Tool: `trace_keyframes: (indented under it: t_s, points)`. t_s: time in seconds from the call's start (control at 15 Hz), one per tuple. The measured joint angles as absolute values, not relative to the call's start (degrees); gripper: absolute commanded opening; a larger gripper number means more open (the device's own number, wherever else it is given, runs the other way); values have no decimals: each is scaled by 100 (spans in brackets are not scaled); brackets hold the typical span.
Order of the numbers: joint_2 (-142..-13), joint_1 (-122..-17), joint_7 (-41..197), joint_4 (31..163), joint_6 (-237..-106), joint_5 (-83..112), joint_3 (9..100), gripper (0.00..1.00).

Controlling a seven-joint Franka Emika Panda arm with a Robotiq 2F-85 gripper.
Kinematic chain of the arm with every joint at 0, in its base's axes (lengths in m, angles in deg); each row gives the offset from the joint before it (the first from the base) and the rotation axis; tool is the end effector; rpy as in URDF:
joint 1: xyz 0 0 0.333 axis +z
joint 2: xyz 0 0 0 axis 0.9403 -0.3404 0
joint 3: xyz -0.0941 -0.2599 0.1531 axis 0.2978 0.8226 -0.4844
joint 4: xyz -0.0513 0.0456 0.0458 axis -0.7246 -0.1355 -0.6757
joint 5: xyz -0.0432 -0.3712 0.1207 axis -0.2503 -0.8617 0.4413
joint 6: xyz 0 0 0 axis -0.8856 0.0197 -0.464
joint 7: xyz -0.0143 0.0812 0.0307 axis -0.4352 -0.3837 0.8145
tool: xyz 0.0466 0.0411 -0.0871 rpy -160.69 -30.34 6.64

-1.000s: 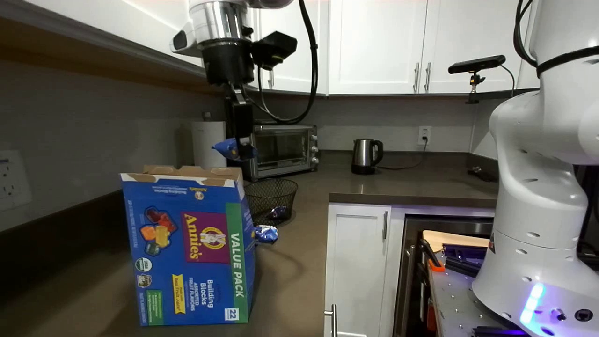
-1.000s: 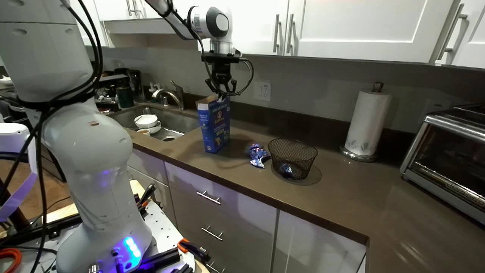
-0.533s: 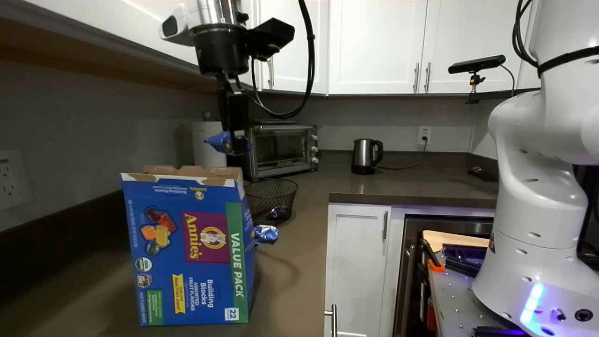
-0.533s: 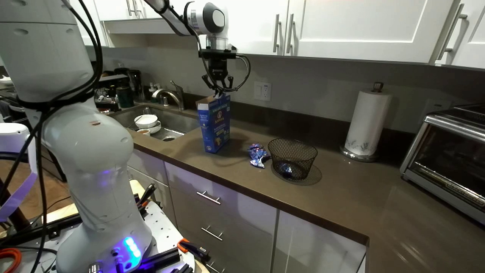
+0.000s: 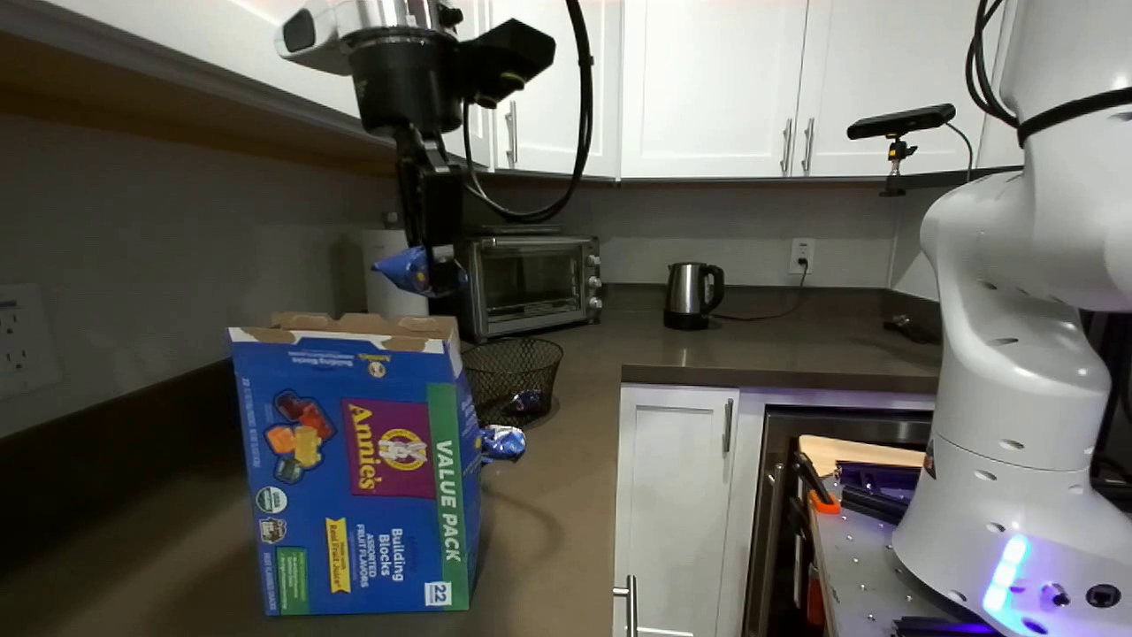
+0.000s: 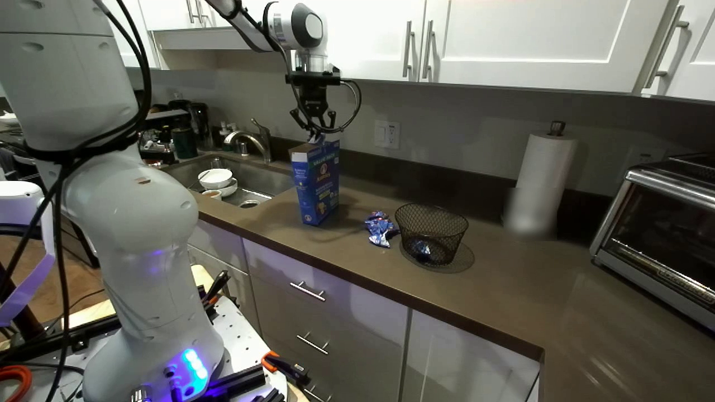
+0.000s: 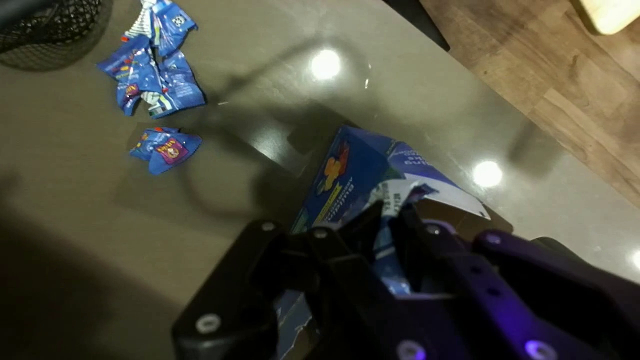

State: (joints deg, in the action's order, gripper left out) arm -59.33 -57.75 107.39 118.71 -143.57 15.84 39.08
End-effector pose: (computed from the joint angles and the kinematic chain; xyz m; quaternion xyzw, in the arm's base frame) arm 0.4904 0.2149 0.4632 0.9076 0.4161 -0.0536 0.0179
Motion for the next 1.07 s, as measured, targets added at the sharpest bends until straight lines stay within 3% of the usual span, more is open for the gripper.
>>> trace_keyframes:
  t_s: [1.0, 1.07]
  points:
    - [-5933, -5638, 10772, 11839, -14358, 1584, 3738, 4]
    - [-5935, -5634, 10787, 11835, -14361, 1584, 3737, 7]
